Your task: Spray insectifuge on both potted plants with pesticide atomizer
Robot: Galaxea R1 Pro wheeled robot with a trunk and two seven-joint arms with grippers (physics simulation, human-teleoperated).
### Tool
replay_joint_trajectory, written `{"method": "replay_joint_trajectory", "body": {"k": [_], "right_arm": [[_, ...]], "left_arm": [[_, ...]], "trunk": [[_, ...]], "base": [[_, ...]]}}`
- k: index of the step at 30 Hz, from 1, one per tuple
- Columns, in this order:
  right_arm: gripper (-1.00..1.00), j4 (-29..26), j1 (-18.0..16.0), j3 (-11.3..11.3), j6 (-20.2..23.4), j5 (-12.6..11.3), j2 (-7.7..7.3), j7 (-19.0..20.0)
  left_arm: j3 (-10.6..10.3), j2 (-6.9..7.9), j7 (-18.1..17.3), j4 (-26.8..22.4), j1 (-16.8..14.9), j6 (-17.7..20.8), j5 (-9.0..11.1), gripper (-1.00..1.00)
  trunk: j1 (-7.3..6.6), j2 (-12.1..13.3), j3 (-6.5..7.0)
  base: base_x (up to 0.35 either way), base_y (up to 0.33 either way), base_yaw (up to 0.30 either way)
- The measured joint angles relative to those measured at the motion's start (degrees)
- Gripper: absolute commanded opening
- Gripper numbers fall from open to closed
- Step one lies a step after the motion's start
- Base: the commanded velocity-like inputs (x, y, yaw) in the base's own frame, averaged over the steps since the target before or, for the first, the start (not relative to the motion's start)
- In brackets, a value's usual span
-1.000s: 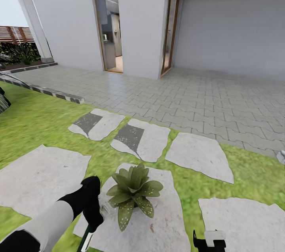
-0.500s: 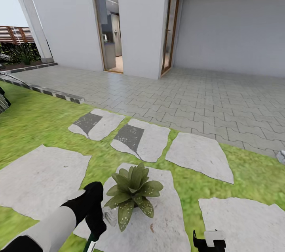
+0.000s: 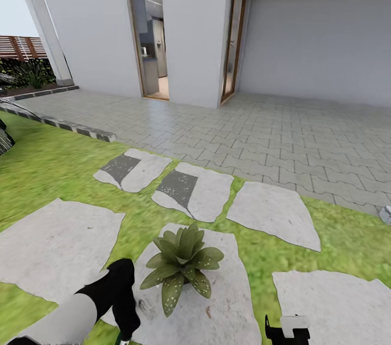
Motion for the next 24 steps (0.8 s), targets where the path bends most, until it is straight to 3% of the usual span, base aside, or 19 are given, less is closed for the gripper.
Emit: {"method": "replay_joint_trajectory", "body": {"k": [4,11,18,24], "right_arm": [[1.0,0.0,0.0,0.0,0.0,0.0,0.0,0.0],[1.0,0.0,0.0,0.0,0.0,0.0,0.0,0.0],[1.0,0.0,0.0,0.0,0.0,0.0,0.0,0.0],[1.0,-0.01,0.0,-0.01,0.01,0.0,0.0,0.02]], "left_arm": [[2.8,1.18,2.19,0.04,0.03,-0.22,-0.09,-1.0],[2.31,0.46,2.49,0.41,0.08,-0.25,-0.5,-1.0],[2.19,-2.25,2.37,-0.24,-0.88,0.46,-1.87,-1.0],[1.98,-2.36,2.49,0.49,-0.13,0.43,-2.81,-1.0]], "trunk": [[0.0,0.0,0.0],[0.0,0.0,0.0],[0.0,0.0,0.0],[-0.02,0.0,0.0]], "base": [[0.0,0.0,0.0],[0.0,0.0,0.0],[0.0,0.0,0.0],[0.13,0.109,0.0]]}}
